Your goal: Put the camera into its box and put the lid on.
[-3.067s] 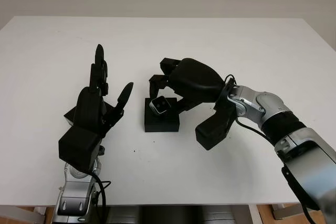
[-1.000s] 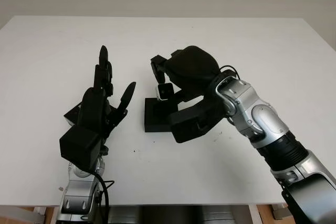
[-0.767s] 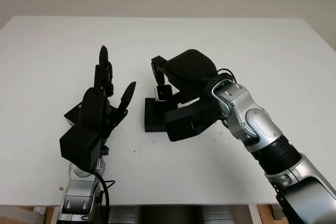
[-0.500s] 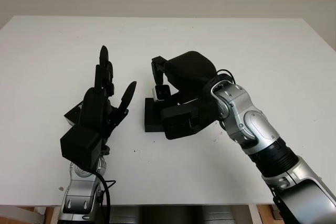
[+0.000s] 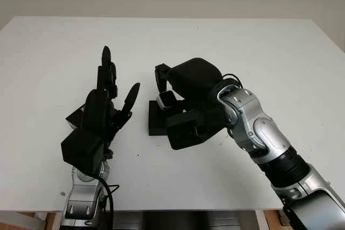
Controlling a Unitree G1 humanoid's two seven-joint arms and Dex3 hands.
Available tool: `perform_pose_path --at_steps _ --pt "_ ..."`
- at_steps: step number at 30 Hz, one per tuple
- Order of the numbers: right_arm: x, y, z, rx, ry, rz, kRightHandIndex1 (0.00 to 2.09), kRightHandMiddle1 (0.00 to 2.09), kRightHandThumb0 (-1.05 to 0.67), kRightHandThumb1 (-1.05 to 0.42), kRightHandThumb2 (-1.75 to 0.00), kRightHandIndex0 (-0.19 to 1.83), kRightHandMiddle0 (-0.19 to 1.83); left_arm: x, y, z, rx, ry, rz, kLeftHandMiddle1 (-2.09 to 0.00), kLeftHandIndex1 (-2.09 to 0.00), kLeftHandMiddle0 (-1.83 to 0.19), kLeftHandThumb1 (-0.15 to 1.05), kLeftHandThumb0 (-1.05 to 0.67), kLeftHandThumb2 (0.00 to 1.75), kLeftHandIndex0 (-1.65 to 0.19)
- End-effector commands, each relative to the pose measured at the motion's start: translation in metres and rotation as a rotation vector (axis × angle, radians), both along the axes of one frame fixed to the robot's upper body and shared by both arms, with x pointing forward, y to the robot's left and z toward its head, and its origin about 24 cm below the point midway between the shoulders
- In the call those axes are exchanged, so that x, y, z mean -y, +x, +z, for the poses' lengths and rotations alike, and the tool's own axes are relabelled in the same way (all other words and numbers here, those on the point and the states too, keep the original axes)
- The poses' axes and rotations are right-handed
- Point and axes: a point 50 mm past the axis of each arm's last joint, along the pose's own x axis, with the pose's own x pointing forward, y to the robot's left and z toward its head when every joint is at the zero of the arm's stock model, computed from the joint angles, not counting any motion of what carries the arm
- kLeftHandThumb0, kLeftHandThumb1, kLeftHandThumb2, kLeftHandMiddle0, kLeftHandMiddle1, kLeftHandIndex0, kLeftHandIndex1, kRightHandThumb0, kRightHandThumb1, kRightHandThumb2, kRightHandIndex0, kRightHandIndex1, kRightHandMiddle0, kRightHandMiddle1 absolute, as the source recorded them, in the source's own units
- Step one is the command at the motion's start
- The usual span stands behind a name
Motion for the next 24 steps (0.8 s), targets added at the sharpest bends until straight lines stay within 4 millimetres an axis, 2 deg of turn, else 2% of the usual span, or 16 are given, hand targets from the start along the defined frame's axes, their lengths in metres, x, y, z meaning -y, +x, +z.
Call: perform_pose_path --at_steps 1,8,14,17,19,24 --pt "-0.0035 -0.0018 0.0077 0.033 -0.010 0.015 2.09 1.34 -0.39 -1.05 -0.15 0.53 0.18 0.0025 0.0019 0.0039 0.016 -0.012 -0.009 -0.05 -0.05 0.13 1.05 -0.67 0.32 0.16" --pt "-0.0034 -0.0022 0.0062 0.016 -0.019 0.016 2.09 1.10 -0.36 -1.05 -0.19 0.46 0.19 0.0044 0.0029 0.0040 0.014 -0.013 -0.007 -0.05 -0.05 0.13 1.05 -0.68 0.32 0.15" --pt "-0.0058 -0.0028 0.0061 -0.001 -0.056 0.022 2.09 1.19 -0.37 -1.05 -0.13 0.45 0.24 0.0053 0.0031 0.0033 0.016 -0.019 -0.009 -0.06 -0.06 0.13 1.05 -0.68 0.32 0.15" --pt "-0.0076 -0.0038 0.0057 0.002 -0.071 0.020 2.04 1.07 -0.37 -1.05 -0.14 0.42 0.20 0.0056 0.0026 0.0029 0.016 -0.012 -0.007 -0.06 -0.06 0.12 1.05 -0.68 0.33 0.15" --pt "-0.0087 -0.0041 0.0054 0.000 -0.077 0.016 2.07 1.03 -0.38 -1.05 -0.14 0.44 0.19 0.0057 0.0027 0.0028 0.016 -0.015 -0.008 -0.06 -0.06 0.12 1.05 -0.68 0.33 0.15" --pt "-0.0104 -0.0048 0.0055 0.003 -0.086 0.016 2.09 1.02 -0.39 -1.05 -0.16 0.48 0.17 0.0059 0.0033 0.0028 0.020 -0.010 0.002 -0.06 -0.06 0.11 1.05 -0.68 0.33 0.14"
